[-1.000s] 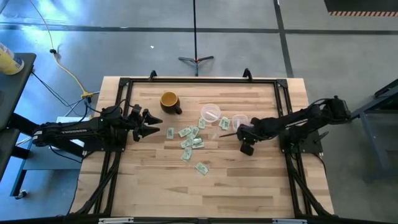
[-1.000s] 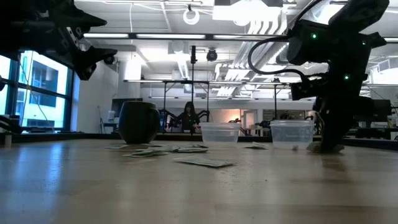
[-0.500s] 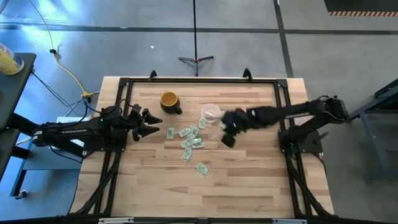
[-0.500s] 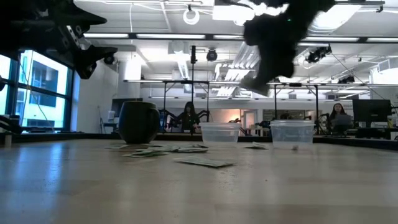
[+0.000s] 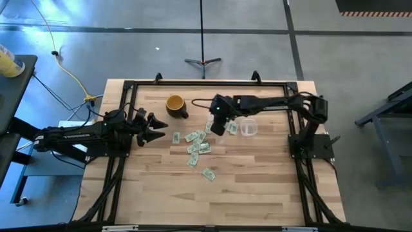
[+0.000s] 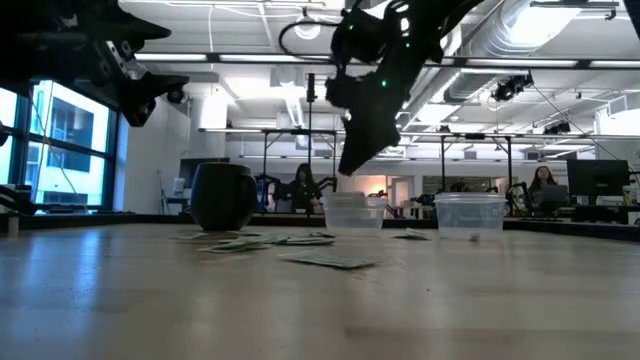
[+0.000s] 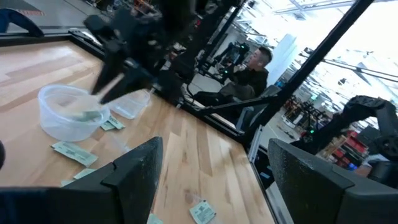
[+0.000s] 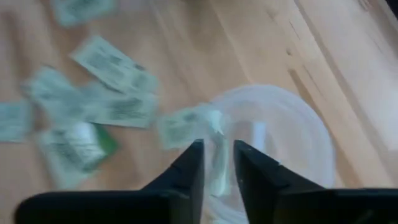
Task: Pick and place items into bin
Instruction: Put the light green stevia packet into the left transparent bin
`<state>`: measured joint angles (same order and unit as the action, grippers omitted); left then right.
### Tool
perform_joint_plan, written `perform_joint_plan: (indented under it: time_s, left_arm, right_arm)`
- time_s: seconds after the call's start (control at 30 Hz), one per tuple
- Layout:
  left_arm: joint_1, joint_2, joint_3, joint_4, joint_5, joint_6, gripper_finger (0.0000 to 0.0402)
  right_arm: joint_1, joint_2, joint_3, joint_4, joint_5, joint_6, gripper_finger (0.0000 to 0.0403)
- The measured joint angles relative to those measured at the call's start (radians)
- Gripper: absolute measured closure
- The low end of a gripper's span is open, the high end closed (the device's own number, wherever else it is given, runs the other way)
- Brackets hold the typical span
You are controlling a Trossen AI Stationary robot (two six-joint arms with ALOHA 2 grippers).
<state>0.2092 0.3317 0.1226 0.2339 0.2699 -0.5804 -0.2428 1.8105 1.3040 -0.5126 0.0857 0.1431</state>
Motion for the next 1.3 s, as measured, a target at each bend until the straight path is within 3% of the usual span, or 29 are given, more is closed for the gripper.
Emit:
perform_joint_plan:
  time_s: [0.1,0.23,0.47,0.83,1.07,1.2,1.3]
  left_arm:
    - [0.000,0.000,0.000,0.001,0.011,0.000,0.0076]
    - [0.000,-0.001,0.000,0.002,0.011,-0.003,0.0076]
    - [0.000,0.000,0.000,0.002,0.011,-0.002,0.0076]
    - [0.000,0.000,0.000,-0.005,0.011,0.009,0.0076]
    - [0.000,0.000,0.000,-0.005,0.011,0.009,0.0076]
    - [0.000,0.000,0.000,-0.005,0.011,0.009,0.0076]
    - [0.000,0.000,0.000,-0.005,0.011,0.009,0.0076]
  right_arm:
    - [-0.012,0.005,0.007,-0.007,0.063,-0.015,0.0282]
    - [-0.009,-0.029,0.006,-0.101,0.056,-0.028,0.0244]
    - [0.098,-0.088,0.005,-0.349,0.040,-0.252,0.0209]
    - [0.163,-0.069,-0.133,-0.273,0.120,-0.284,0.0194]
    - [0.193,-0.069,-0.227,-0.140,0.203,-0.166,0.0179]
    - [0.168,-0.069,-0.199,-0.177,0.152,-0.152,0.0179]
    - [0.111,-0.069,-0.200,-0.160,0.060,-0.043,0.0179]
